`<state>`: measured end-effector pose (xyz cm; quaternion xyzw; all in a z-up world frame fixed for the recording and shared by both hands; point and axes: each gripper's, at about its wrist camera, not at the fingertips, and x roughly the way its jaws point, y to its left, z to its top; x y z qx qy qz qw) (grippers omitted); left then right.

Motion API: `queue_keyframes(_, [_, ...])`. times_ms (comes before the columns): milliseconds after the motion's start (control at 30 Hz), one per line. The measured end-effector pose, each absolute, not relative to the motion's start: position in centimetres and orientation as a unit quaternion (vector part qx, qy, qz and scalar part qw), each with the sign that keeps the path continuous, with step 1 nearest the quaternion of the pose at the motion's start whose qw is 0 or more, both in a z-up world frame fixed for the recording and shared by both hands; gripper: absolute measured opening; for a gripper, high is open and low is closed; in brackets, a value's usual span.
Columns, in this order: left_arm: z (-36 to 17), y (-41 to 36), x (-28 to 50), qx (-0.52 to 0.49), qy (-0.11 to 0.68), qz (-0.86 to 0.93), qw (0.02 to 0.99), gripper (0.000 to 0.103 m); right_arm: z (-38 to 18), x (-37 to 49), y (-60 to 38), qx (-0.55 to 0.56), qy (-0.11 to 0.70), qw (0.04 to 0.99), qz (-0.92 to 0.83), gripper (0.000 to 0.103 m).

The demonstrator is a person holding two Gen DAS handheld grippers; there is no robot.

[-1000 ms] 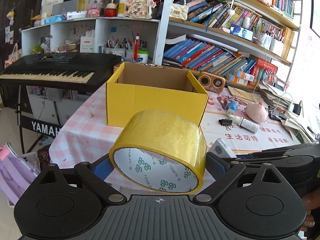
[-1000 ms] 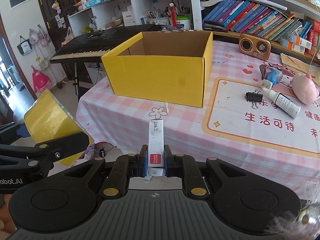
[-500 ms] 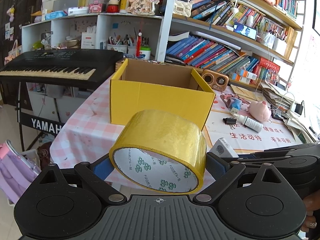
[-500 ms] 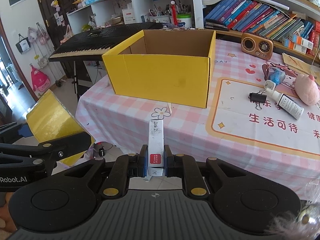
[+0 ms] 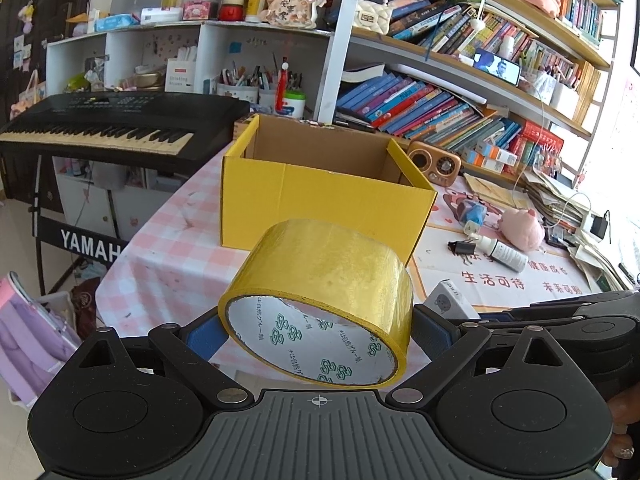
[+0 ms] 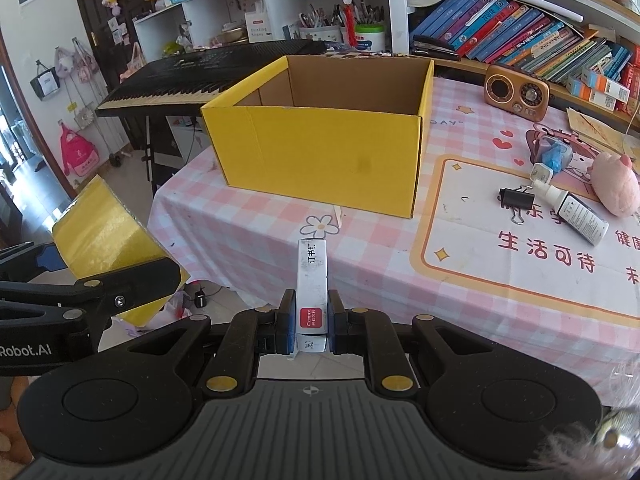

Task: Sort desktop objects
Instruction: 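Carry the tape roll and carton with both tools over the yellow cardboard box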

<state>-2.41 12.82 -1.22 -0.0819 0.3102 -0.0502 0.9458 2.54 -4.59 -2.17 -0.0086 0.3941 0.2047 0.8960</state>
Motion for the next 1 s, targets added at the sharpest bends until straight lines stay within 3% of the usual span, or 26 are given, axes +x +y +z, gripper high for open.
queue_keyframes(600, [-0.7, 12.3, 1.0, -0.078, 0.303, -0.038, 0.949, 0.097, -1.4, 6.3, -5.6, -0.009, 0.383, 0.897, 0.219, 0.013])
queue_keyframes(1000, [2.9, 12.3, 6.2, -0.052, 0.253, -0.021, 0.966, 0.097, 2.6, 12.2, -6.7, -0.010, 0.331, 0.909, 0.252, 0.014])
